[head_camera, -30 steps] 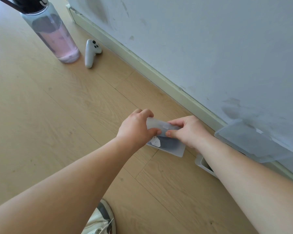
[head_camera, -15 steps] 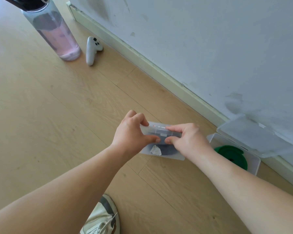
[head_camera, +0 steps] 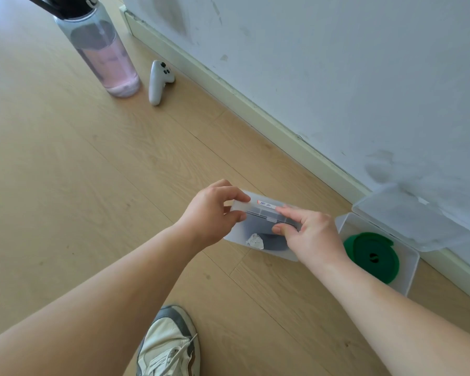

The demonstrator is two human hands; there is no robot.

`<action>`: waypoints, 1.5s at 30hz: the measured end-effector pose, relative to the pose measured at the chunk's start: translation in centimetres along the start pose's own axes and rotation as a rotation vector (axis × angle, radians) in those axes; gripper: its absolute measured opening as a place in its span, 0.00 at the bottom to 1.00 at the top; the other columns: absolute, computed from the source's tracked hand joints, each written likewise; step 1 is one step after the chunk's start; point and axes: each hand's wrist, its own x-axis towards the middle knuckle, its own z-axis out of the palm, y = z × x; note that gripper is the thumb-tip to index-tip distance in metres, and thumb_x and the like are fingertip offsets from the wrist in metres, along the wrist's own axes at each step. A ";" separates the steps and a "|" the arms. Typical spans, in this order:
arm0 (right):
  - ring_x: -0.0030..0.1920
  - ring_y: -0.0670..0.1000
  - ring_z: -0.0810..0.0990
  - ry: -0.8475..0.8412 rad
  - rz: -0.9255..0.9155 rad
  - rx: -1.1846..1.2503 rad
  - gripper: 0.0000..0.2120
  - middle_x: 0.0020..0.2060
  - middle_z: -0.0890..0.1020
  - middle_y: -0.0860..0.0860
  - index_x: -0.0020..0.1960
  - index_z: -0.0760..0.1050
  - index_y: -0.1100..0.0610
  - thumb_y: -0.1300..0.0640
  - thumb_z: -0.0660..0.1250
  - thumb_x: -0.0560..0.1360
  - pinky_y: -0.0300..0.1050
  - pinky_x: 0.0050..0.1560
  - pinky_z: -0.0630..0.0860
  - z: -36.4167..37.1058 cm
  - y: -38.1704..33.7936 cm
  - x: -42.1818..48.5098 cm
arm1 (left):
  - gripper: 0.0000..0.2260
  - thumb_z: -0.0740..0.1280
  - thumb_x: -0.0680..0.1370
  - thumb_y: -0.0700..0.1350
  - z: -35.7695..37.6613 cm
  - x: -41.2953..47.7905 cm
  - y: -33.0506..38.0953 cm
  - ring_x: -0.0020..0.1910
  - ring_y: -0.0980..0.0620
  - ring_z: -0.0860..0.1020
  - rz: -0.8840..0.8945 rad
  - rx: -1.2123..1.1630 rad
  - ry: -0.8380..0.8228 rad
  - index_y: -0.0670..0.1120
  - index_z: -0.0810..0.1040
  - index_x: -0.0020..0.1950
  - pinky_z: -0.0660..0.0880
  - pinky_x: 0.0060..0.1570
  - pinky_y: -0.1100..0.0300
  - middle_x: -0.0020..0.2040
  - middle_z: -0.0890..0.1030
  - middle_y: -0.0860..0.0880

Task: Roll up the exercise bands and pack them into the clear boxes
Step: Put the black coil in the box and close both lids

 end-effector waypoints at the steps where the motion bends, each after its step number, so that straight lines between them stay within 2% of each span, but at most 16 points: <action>1: 0.59 0.41 0.76 -0.001 0.004 0.006 0.18 0.65 0.82 0.45 0.64 0.83 0.48 0.57 0.76 0.75 0.30 0.61 0.65 0.0 0.0 0.1 | 0.12 0.77 0.75 0.39 0.1 0.0 -0.1 0.50 0.53 0.83 0.001 -0.018 0.024 0.48 0.85 0.56 0.72 0.45 0.78 0.52 0.79 0.56; 5: 0.59 0.45 0.76 -0.023 0.036 0.000 0.18 0.65 0.82 0.46 0.63 0.83 0.46 0.58 0.76 0.76 0.34 0.60 0.68 -0.3 -0.5 0.6 | 0.12 0.80 0.72 0.39 0.4 0.1 -0.3 0.51 0.53 0.83 -0.032 -0.075 0.067 0.47 0.85 0.54 0.80 0.52 0.64 0.52 0.78 0.55; 9: 0.59 0.44 0.74 -0.045 0.059 0.007 0.18 0.65 0.81 0.45 0.62 0.84 0.47 0.61 0.76 0.75 0.34 0.61 0.66 -0.3 -0.9 1.1 | 0.11 0.81 0.70 0.40 0.2 0.1 -0.4 0.48 0.52 0.83 -0.095 -0.113 0.051 0.48 0.83 0.49 0.75 0.43 0.68 0.53 0.78 0.55; 12: 0.60 0.45 0.77 -0.046 0.055 0.009 0.17 0.64 0.82 0.45 0.60 0.85 0.46 0.60 0.77 0.74 0.34 0.60 0.67 -0.6 -0.8 1.4 | 0.11 0.82 0.70 0.41 -0.1 0.4 -0.5 0.46 0.53 0.82 -0.088 -0.110 0.044 0.48 0.84 0.48 0.76 0.44 0.66 0.54 0.80 0.54; 16: 0.57 0.46 0.78 -0.029 0.059 0.024 0.16 0.60 0.84 0.44 0.59 0.85 0.46 0.58 0.77 0.74 0.36 0.56 0.70 -0.7 -0.8 1.5 | 0.10 0.79 0.73 0.39 0.1 0.4 -0.7 0.57 0.58 0.79 -0.086 -0.156 0.031 0.47 0.84 0.53 0.72 0.44 0.78 0.57 0.80 0.55; 18: 0.57 0.46 0.78 -0.021 0.061 0.019 0.15 0.59 0.84 0.45 0.59 0.85 0.46 0.58 0.77 0.74 0.35 0.56 0.69 -0.4 -0.7 1.5 | 0.11 0.76 0.76 0.39 -0.5 0.4 -1.1 0.61 0.61 0.78 -0.089 -0.130 -0.036 0.49 0.83 0.56 0.71 0.49 0.76 0.60 0.80 0.58; 20: 0.56 0.47 0.78 -0.017 0.077 0.007 0.15 0.59 0.83 0.46 0.59 0.85 0.45 0.58 0.77 0.74 0.37 0.55 0.70 -0.4 -0.9 1.7 | 0.12 0.73 0.78 0.39 -1.0 0.3 -1.3 0.61 0.64 0.78 -0.098 -0.102 -0.083 0.53 0.83 0.58 0.73 0.54 0.70 0.62 0.80 0.59; 24: 0.54 0.50 0.79 -0.065 0.101 -0.103 0.16 0.58 0.82 0.47 0.58 0.84 0.41 0.55 0.78 0.73 0.42 0.52 0.73 -0.8 -1.6 2.6 | 0.12 0.74 0.76 0.41 -0.8 0.3 -1.1 0.59 0.62 0.80 -0.120 -0.086 -0.019 0.58 0.83 0.51 0.80 0.58 0.56 0.58 0.83 0.55; 27: 0.51 0.52 0.80 -0.094 0.114 -0.192 0.13 0.57 0.81 0.49 0.51 0.82 0.40 0.55 0.79 0.71 0.42 0.46 0.72 -0.8 -2.2 3.1 | 0.11 0.76 0.75 0.43 -1.0 0.5 -0.8 0.57 0.58 0.81 -0.149 -0.062 -0.028 0.60 0.83 0.47 0.81 0.56 0.54 0.57 0.82 0.53; 31: 0.47 0.52 0.78 -0.125 0.117 -0.217 0.12 0.56 0.79 0.51 0.47 0.80 0.43 0.57 0.79 0.71 0.41 0.37 0.69 -1.0 -2.8 3.4 | 0.09 0.78 0.73 0.43 -2.1 1.0 0.1 0.53 0.57 0.81 -0.204 -0.036 -0.108 0.55 0.84 0.48 0.79 0.47 0.60 0.55 0.82 0.50; 34: 0.46 0.52 0.78 -0.139 0.099 -0.218 0.12 0.53 0.80 0.51 0.49 0.80 0.43 0.57 0.78 0.73 0.41 0.38 0.70 -1.3 -2.8 3.5 | 0.09 0.77 0.75 0.43 -2.8 1.3 0.9 0.42 0.61 0.79 -0.222 -0.020 -0.160 0.53 0.82 0.52 0.74 0.40 0.62 0.51 0.81 0.55; 36: 0.46 0.52 0.78 -0.167 0.094 -0.228 0.11 0.53 0.80 0.50 0.48 0.80 0.43 0.57 0.78 0.73 0.41 0.38 0.70 -1.5 -2.8 3.6 | 0.14 0.76 0.76 0.43 -2.8 1.2 0.9 0.43 0.61 0.81 -0.222 -0.029 -0.159 0.54 0.81 0.59 0.74 0.42 0.62 0.53 0.80 0.58; 38: 0.48 0.53 0.78 -0.184 0.091 -0.233 0.11 0.53 0.80 0.49 0.48 0.79 0.45 0.56 0.79 0.72 0.42 0.41 0.70 -1.8 -3.0 3.7 | 0.18 0.76 0.76 0.45 -2.7 0.8 0.7 0.49 0.60 0.82 -0.238 -0.062 -0.128 0.55 0.79 0.65 0.74 0.45 0.63 0.59 0.80 0.56; 40: 0.49 0.52 0.79 -0.230 0.079 -0.281 0.14 0.54 0.80 0.47 0.51 0.79 0.45 0.56 0.80 0.71 0.43 0.43 0.71 -2.0 -3.4 3.9 | 0.15 0.76 0.76 0.45 -2.4 0.4 0.3 0.49 0.57 0.82 -0.249 -0.096 -0.111 0.55 0.80 0.62 0.74 0.43 0.64 0.59 0.82 0.53; 43: 0.55 0.50 0.79 -0.301 -0.021 -0.450 0.23 0.58 0.78 0.41 0.62 0.76 0.37 0.57 0.77 0.73 0.47 0.52 0.76 -1.8 -4.3 3.8 | 0.11 0.75 0.77 0.45 -2.0 -0.2 0.0 0.49 0.46 0.84 -0.245 -0.094 -0.105 0.56 0.80 0.56 0.78 0.40 0.60 0.50 0.86 0.49; 45: 0.59 0.50 0.78 -0.273 -0.064 -0.476 0.25 0.62 0.78 0.40 0.65 0.75 0.33 0.58 0.72 0.76 0.49 0.57 0.78 -1.5 -4.6 3.7 | 0.10 0.73 0.78 0.45 -1.8 -0.2 0.1 0.46 0.45 0.84 -0.225 -0.071 -0.084 0.58 0.80 0.56 0.79 0.39 0.58 0.48 0.86 0.47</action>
